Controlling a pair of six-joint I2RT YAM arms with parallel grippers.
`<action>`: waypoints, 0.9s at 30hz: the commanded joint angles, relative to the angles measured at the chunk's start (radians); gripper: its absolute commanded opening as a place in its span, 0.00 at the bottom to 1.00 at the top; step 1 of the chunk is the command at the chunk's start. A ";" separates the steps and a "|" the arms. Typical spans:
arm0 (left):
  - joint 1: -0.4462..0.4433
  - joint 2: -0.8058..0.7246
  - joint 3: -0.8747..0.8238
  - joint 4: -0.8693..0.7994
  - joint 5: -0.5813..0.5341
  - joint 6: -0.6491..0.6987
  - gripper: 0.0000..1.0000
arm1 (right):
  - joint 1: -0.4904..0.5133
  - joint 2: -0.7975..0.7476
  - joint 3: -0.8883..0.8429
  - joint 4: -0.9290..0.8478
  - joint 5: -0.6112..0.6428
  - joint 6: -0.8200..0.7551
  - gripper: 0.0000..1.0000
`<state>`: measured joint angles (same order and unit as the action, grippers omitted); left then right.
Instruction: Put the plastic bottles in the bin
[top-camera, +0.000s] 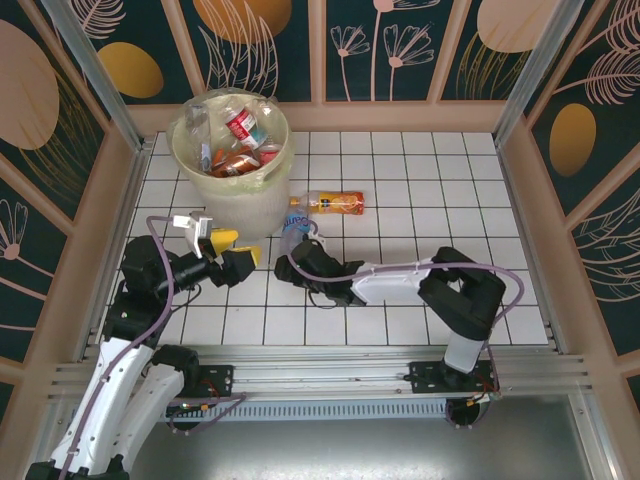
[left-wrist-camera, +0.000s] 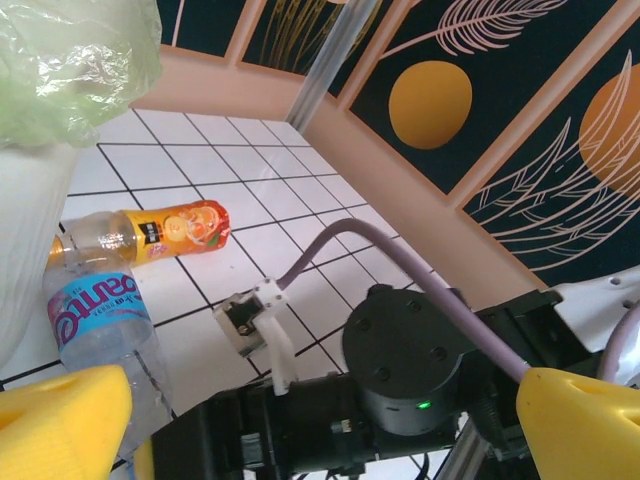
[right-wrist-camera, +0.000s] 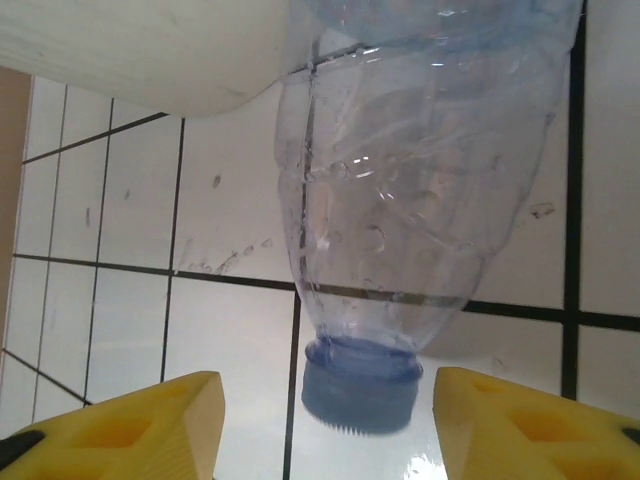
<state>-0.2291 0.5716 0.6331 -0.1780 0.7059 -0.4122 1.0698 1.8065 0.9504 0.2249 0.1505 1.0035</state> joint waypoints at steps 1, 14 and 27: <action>-0.001 -0.013 -0.010 0.031 0.005 0.008 0.99 | 0.007 0.036 0.045 0.023 0.029 0.042 0.54; -0.001 -0.008 -0.012 0.031 0.004 0.007 0.99 | -0.001 0.111 0.088 0.019 0.055 0.083 0.63; 0.000 -0.001 -0.012 0.025 0.000 0.008 0.99 | -0.005 0.058 0.068 -0.050 0.088 0.043 0.62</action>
<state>-0.2291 0.5720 0.6300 -0.1761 0.7021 -0.4122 1.0683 1.9083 1.0256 0.2028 0.2161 1.0729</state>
